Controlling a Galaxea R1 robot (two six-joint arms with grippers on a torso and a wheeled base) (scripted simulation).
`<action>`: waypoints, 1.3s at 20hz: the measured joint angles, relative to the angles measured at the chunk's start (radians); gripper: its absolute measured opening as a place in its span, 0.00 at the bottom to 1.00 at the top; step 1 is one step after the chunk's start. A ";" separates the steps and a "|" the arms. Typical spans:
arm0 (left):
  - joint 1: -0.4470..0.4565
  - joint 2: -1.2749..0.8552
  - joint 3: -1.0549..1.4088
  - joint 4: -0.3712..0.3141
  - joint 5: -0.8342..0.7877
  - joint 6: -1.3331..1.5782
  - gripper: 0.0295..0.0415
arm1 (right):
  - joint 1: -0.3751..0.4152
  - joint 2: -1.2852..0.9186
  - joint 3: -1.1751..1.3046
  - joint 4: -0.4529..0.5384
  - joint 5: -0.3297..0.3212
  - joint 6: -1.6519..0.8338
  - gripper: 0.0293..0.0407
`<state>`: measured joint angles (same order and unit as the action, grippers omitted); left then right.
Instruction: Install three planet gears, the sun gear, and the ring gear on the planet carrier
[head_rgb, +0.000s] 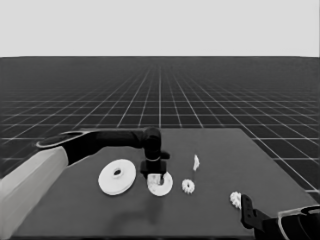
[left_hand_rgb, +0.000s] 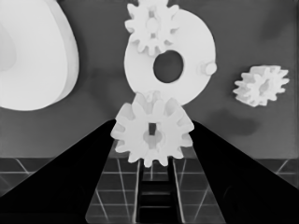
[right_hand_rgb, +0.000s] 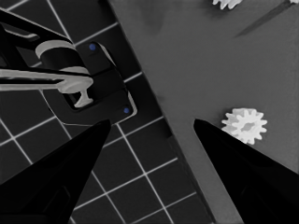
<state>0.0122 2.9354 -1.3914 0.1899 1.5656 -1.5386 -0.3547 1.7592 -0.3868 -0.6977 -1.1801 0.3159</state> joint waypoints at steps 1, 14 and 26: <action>0.067 0.006 -0.029 0.072 -0.006 0.023 0.14 | 0.000 0.000 0.000 0.000 0.000 0.000 0.81; 0.170 0.020 -0.099 0.169 -0.032 0.071 0.74 | 0.000 0.000 0.000 0.000 0.000 0.000 0.81; 0.007 0.001 -0.003 0.008 0.000 0.001 0.75 | 0.000 0.000 0.000 0.000 0.000 0.000 0.81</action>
<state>0.0189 2.9367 -1.3944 0.1978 1.5655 -1.5371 -0.3547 1.7592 -0.3868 -0.6977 -1.1801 0.3159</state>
